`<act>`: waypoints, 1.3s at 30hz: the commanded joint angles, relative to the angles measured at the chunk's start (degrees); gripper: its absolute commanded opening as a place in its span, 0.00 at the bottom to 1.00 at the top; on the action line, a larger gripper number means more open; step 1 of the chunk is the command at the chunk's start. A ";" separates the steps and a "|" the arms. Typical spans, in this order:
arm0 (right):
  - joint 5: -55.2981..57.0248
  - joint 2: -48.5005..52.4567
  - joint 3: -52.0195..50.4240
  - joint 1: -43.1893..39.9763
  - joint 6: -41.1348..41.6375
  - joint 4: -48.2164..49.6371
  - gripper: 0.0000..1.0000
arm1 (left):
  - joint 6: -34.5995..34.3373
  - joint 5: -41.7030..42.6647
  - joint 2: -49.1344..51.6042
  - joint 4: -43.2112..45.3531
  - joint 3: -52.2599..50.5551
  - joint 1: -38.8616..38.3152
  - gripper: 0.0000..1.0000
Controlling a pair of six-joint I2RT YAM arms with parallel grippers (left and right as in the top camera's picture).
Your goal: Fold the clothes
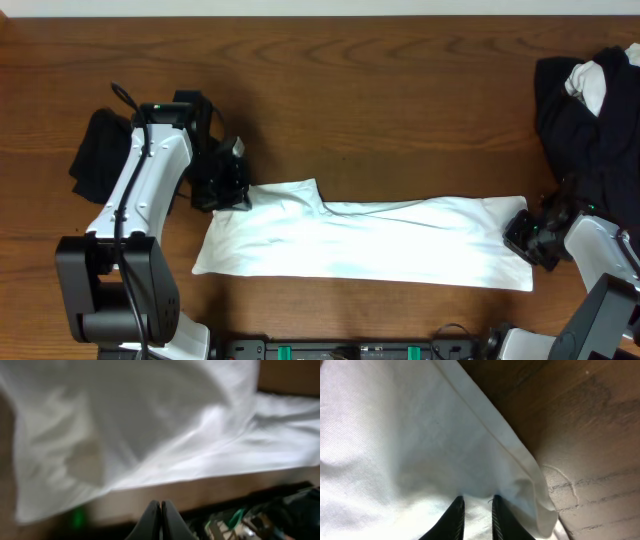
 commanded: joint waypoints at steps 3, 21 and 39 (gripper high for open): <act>0.22 0.39 -0.92 0.11 -0.98 0.24 0.18 | -1.22 -10.62 0.00 -2.69 -1.03 0.13 0.06; 0.42 0.39 -0.92 0.11 -1.14 0.44 0.18 | -3.74 -10.97 0.26 5.97 -1.05 0.13 0.41; 0.39 0.39 -0.92 0.11 -1.14 0.37 0.18 | -3.30 -5.16 1.03 6.80 -5.16 0.11 0.06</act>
